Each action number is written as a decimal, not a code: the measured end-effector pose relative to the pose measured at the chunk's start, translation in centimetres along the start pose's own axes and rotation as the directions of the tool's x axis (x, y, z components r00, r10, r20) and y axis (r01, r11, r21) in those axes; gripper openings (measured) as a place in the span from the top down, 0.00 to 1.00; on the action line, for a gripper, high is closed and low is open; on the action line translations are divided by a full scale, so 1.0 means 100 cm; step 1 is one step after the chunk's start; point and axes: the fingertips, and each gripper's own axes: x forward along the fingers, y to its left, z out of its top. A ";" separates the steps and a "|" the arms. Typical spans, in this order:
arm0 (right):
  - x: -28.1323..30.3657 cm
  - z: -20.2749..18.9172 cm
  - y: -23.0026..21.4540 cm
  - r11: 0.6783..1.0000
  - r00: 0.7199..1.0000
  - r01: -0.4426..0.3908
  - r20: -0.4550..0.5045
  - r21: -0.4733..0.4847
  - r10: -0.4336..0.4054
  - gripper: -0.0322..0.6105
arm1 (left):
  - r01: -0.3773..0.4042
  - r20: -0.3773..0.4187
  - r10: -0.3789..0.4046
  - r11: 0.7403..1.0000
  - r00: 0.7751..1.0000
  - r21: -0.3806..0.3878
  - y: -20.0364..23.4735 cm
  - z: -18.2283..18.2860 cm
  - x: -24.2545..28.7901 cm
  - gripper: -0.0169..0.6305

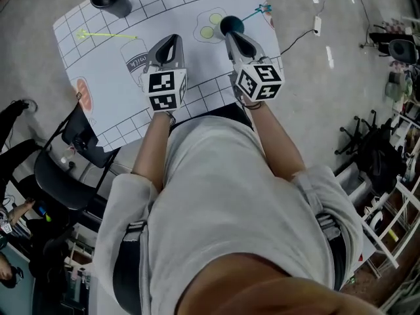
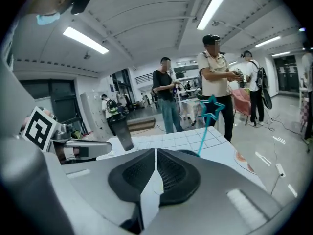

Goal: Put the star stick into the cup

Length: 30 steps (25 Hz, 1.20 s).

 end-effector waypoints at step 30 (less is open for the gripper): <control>0.190 -0.044 0.321 0.671 0.746 -0.633 -0.537 -0.387 0.395 0.95 | -0.409 -0.016 0.423 0.865 0.906 -0.291 0.229 -0.076 -0.154 0.97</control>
